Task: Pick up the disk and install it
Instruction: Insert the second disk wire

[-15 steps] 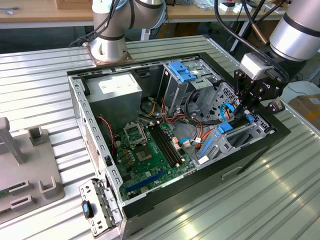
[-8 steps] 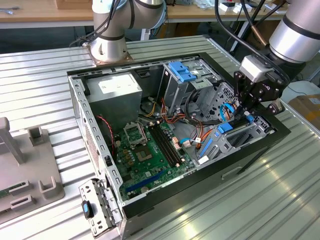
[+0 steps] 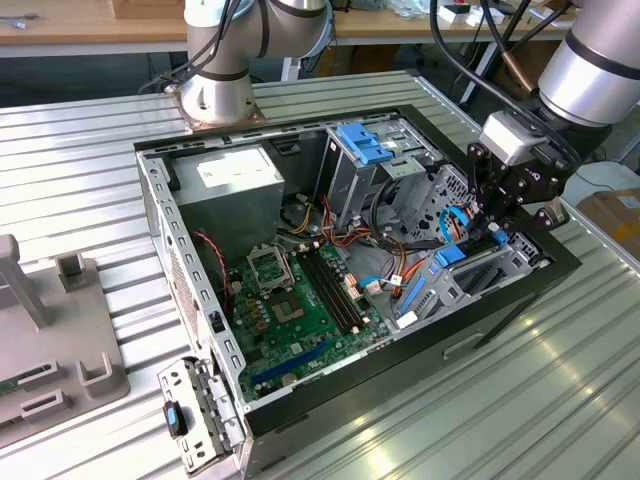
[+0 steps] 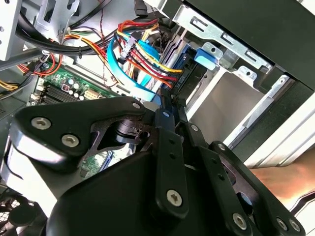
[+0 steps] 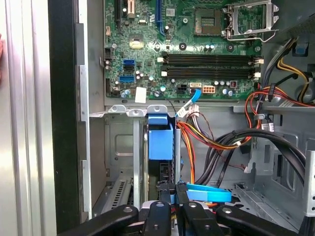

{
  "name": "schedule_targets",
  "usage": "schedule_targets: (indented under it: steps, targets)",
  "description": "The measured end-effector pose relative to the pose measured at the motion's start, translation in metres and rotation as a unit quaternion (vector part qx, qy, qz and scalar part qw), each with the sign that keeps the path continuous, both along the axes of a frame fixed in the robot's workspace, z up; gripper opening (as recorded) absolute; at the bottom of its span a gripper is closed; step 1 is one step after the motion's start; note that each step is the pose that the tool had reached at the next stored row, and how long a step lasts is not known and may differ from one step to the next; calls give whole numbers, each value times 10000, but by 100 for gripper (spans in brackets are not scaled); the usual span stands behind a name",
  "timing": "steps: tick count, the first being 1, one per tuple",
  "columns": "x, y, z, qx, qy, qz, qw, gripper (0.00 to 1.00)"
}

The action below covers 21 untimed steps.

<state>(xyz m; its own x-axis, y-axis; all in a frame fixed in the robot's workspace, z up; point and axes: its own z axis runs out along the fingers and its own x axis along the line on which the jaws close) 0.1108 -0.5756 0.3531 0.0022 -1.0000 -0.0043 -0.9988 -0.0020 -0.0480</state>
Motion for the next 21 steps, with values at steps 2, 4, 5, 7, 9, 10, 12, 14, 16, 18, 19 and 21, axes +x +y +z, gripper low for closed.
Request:
schedule_targets:
  steps: [2, 4, 5, 7, 9, 10, 12, 14, 16, 18, 19, 21]
  targets:
    - [0, 0, 0, 0, 0, -1, 10000, 16]
    - [-1, -20, -4, 0, 0, -1, 10000, 16]
    - [0, -27, -8, 0, 0, -1, 10000, 16]
    - [0, -29, -13, 0, 0, -1, 10000, 16]
    - [0, -30, -36, 4, 0, -1, 10000, 16]
    - [0, -30, -67, 10, 0, -1, 10000, 16]
    - [0, -46, -118, 9, 0, -1, 10000, 16]
    - [-1, -51, -128, 8, 0, 0, 10000, 16]
    - [-2, -52, -132, 9, 0, -1, 10000, 16]
    - [-2, -53, -133, 9, 0, -1, 10000, 16]
    - [-2, -52, -134, 10, 0, -1, 10000, 16]
    - [-2, -53, -137, 12, 0, -1, 10000, 23]
